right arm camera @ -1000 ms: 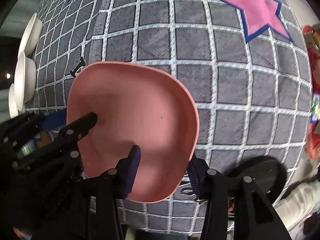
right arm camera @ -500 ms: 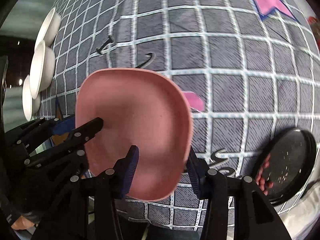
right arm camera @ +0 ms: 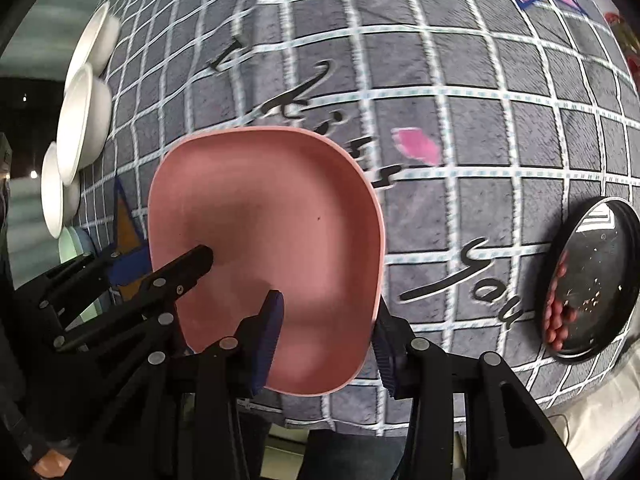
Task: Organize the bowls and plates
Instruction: 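Lower the pink plate onto the green plate and open both grippers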
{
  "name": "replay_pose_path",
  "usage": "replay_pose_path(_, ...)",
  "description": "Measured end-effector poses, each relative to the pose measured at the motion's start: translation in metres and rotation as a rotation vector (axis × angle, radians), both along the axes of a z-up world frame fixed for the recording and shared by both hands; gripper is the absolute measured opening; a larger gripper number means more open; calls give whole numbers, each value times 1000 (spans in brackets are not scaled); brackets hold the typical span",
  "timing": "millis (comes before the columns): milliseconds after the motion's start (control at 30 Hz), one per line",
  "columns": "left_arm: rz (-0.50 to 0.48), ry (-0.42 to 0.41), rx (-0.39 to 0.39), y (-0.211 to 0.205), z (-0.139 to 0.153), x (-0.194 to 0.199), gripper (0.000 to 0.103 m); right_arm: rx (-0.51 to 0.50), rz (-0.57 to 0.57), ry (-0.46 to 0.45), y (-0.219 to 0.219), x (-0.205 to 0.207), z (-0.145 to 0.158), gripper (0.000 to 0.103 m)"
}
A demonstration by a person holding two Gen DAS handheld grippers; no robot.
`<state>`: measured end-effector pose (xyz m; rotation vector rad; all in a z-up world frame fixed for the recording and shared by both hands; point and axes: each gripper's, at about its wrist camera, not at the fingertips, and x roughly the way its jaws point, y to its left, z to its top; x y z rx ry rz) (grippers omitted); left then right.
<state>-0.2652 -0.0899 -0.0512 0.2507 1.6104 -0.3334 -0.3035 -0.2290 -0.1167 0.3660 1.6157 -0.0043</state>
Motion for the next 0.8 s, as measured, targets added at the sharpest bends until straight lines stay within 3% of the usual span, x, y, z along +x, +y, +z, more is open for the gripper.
replay_pose_path(100, 15, 0, -16, 32, -3, -8, 31, 3, -8, -4, 29, -7, 1, 45)
replay_pose_path(367, -11, -69, -18, 125, 38, -27, 31, -31, -17, -52, 148, 7, 50, 45)
replay_pose_path(633, 135, -91, 4, 276, 50, -34, 32, -12, 125, -89, 300, 20, 73, 46)
replay_pose_path(800, 223, -69, 25, 352, 39, -50, 32, -8, 231, -83, 387, 31, 64, 46)
